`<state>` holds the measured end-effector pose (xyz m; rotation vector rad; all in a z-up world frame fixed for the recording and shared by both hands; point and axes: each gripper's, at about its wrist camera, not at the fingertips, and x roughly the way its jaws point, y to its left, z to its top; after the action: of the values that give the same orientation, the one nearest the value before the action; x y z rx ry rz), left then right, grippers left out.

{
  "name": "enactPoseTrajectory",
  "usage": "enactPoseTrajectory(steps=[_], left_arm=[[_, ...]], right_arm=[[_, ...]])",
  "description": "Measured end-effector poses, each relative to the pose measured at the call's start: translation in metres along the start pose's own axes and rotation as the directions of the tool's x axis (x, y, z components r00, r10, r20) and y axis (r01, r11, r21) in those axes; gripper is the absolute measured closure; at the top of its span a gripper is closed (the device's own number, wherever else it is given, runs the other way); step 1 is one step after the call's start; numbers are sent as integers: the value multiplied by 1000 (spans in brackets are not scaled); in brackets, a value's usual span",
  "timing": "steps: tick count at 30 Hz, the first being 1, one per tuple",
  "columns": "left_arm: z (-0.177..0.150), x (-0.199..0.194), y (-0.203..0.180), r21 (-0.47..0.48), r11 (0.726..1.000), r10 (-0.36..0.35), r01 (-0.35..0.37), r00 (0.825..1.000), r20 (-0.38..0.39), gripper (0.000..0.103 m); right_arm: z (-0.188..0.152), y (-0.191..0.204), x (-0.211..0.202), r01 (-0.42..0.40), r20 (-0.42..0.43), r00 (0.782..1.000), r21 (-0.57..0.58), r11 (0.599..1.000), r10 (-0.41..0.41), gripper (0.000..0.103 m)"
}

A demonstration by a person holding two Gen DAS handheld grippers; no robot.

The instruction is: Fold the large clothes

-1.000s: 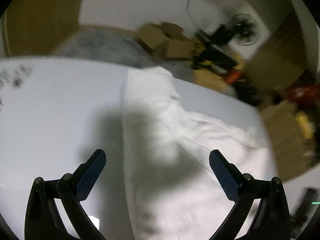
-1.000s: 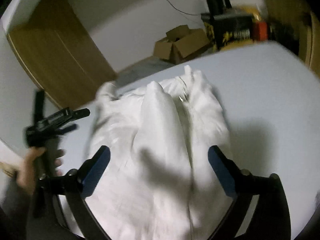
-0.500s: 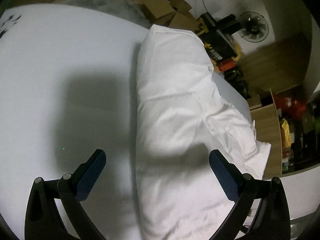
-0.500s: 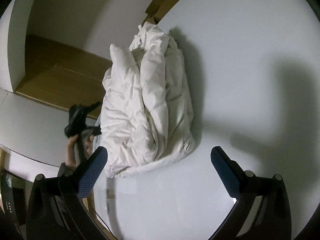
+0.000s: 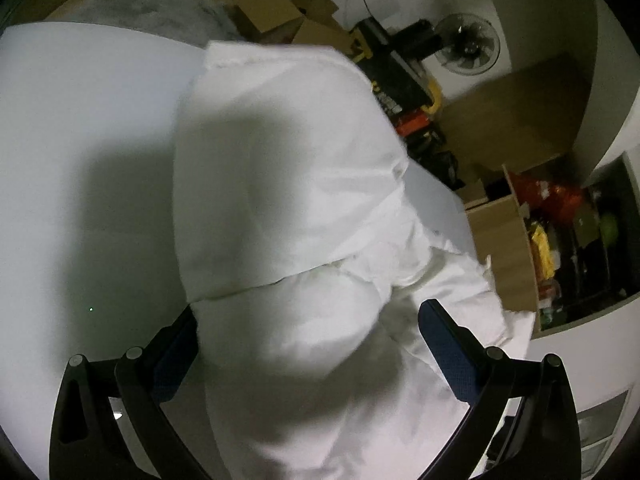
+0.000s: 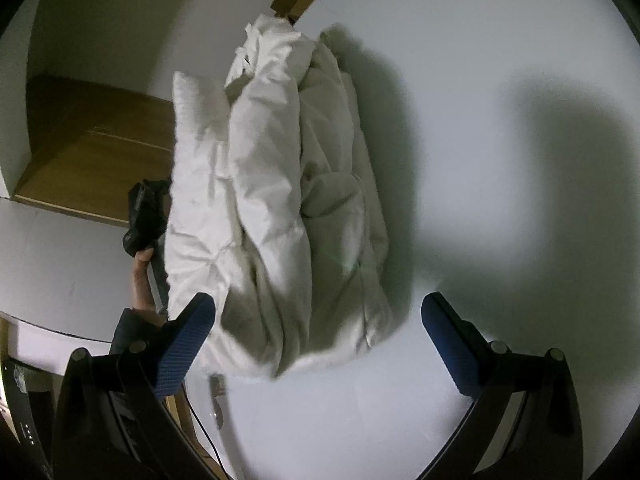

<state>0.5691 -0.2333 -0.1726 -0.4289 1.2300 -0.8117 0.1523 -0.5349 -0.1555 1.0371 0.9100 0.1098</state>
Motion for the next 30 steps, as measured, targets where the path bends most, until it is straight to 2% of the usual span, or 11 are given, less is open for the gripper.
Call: enactPoseTrajectory(steps=[3, 8, 10, 11, 12, 13, 14, 16, 19, 25, 30], left_arm=[[2, 8, -1, 5, 1000, -7, 7, 1000, -7, 0], [2, 17, -10, -4, 998, 55, -55, 998, -27, 1], [-1, 17, -13, -5, 996, 90, -91, 995, -39, 3], [-3, 18, -16, 5, 995, 101, -101, 994, -36, 5], [-3, 18, -20, 16, 993, 114, -114, 993, -28, 10], [-5, 17, -24, 32, 991, 134, -134, 991, -18, 21], [-9, 15, -31, 56, 986, 155, -155, 988, -6, 28], [-13, 9, -43, 95, 977, 189, -189, 982, 13, 56], [-19, -8, -63, 138, 962, 230, -236, 971, 57, 75], [-29, -73, -92, 169, 953, 233, -253, 964, 132, 77], [-63, -124, -118, 212, 932, 256, -293, 949, 186, 76]], right_arm=[[4, 10, 18, -21, -24, 1000, -16, 1000, 21, 0], [6, 26, 32, 49, 11, 999, -51, 997, -48, 1], [4, 32, 35, 114, 26, 993, -78, 990, -112, 18], [4, 31, 36, 118, 26, 993, -73, 990, -116, 22], [3, 29, 36, 112, 28, 993, -68, 991, -110, 32], [2, 27, 35, 100, 30, 995, -58, 993, -99, 41], [2, 26, 34, 87, 32, 996, -52, 995, -86, 45], [0, 30, 32, 79, 51, 996, -62, 995, -76, 61], [-2, 51, 30, 109, 97, 990, -110, 988, -99, 73], [-17, 96, 5, 57, 122, 992, -202, 978, -33, 76], [-24, 111, -4, 24, 121, 993, -286, 958, 11, 76]])
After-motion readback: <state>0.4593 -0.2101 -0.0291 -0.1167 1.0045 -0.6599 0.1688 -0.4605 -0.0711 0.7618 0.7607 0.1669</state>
